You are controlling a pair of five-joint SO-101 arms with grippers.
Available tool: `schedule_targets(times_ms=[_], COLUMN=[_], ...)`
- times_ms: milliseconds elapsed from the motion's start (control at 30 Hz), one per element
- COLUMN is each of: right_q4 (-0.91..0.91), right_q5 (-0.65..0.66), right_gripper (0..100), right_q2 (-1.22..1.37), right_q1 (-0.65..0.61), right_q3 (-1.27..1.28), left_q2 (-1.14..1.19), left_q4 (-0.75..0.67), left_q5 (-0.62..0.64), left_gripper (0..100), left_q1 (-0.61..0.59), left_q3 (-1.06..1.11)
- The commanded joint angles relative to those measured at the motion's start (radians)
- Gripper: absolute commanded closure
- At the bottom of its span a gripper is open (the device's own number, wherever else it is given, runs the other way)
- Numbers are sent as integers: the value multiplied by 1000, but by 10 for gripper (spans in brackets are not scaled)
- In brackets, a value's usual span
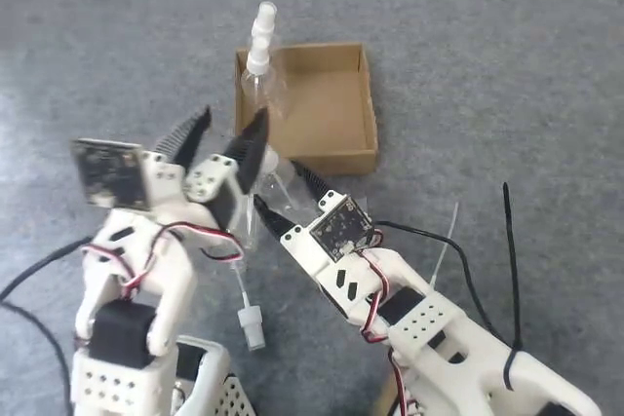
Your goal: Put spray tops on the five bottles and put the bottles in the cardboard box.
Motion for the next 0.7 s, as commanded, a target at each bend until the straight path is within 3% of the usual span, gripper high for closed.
schedule_targets(times_ms=[0, 400, 667], right_q4=[4, 4, -1], right_q5=[9, 9, 9], right_gripper=[989, 989, 989], right_q2=[-38, -48, -48], right_q1=[13, 12, 13], right_q3=[-18, -18, -15], left_q2=[-12, -12, -12], left_q4=[5, 44, 101], left_q5=[51, 64, 107], left_gripper=[782, 783, 783], left_q1=[-87, -262, -278], left_q3=[-81, -74, -7])
